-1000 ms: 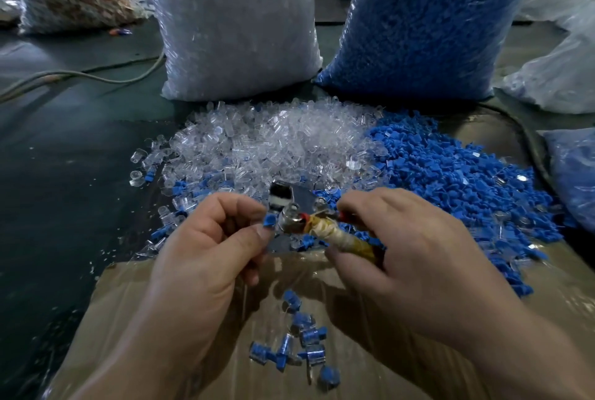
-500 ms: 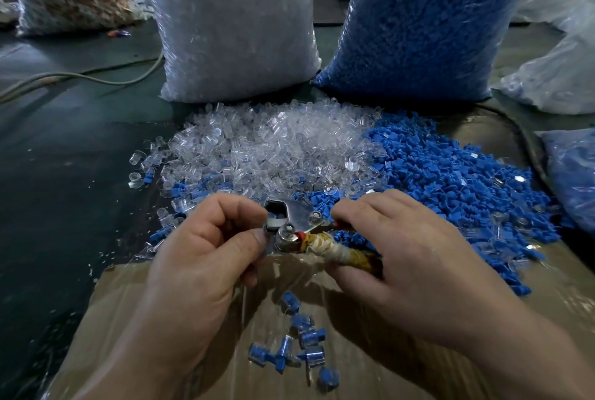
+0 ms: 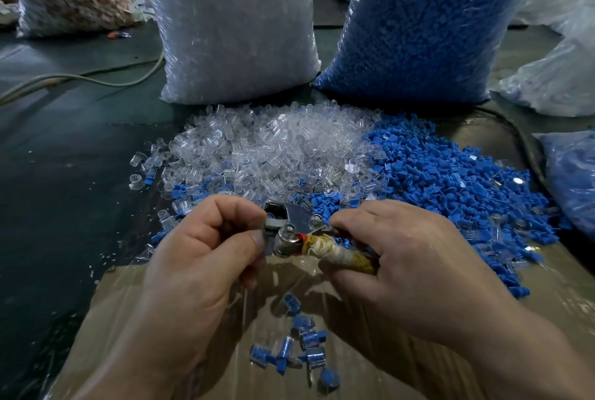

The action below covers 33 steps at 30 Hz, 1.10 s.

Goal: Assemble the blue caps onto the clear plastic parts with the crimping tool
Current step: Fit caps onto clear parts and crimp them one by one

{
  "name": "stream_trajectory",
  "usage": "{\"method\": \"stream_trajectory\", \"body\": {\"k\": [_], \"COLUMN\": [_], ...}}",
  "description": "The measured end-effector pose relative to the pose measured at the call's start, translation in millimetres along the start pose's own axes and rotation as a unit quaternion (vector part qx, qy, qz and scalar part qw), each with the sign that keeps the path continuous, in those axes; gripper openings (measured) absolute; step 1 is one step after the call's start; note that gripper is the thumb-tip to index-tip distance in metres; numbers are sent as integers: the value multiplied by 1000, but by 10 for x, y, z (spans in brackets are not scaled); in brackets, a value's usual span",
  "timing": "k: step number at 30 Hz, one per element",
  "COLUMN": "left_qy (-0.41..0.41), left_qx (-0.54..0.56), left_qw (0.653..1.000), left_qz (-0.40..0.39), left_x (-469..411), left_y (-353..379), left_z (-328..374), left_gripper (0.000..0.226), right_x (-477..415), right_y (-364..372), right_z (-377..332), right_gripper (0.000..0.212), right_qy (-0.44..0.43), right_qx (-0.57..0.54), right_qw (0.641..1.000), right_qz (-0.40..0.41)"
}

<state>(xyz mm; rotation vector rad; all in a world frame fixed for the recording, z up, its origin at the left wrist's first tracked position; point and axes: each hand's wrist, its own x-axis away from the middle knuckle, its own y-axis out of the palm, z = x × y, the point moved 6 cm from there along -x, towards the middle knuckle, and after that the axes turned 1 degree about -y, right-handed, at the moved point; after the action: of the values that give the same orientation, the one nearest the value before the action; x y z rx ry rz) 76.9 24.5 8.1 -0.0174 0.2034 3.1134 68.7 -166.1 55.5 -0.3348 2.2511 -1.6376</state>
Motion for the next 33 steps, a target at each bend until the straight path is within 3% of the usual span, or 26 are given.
{"method": "stream_trajectory", "body": {"k": [6,10,16,19,23,27,33], "left_qy": [10,24,-53,-64,-61,-3,54], "left_qx": [-6,-82,-95,-96,-113,-172,-207], "left_qw": [1000,996,994,993,991,985,977], "left_qz": [4,32,-2,17,22,19,2], "left_x": [30,11,55,49,60,93,140], "left_y": [33,-15,159,132,141,159,153], "left_z": [84,97,-7,-27,-55,-34,72], "left_gripper": [16,32,33,31,27,5,31], "right_x": [13,-15,-158,-151,-76,-70,-42], "right_y": [21,50,159,124,31,160,188], "right_z": [23,176,282,271,-11,-262,-233], "right_gripper": [50,62,77,68,48,34,32], "right_qy": [7,45,86,85,28,-44,-42], "right_qx": [-3,58,102,97,67,44,22], "right_qw": [1000,997,991,992,992,996,997], "right_qz": [7,20,-28,-8,98,68,53]}}
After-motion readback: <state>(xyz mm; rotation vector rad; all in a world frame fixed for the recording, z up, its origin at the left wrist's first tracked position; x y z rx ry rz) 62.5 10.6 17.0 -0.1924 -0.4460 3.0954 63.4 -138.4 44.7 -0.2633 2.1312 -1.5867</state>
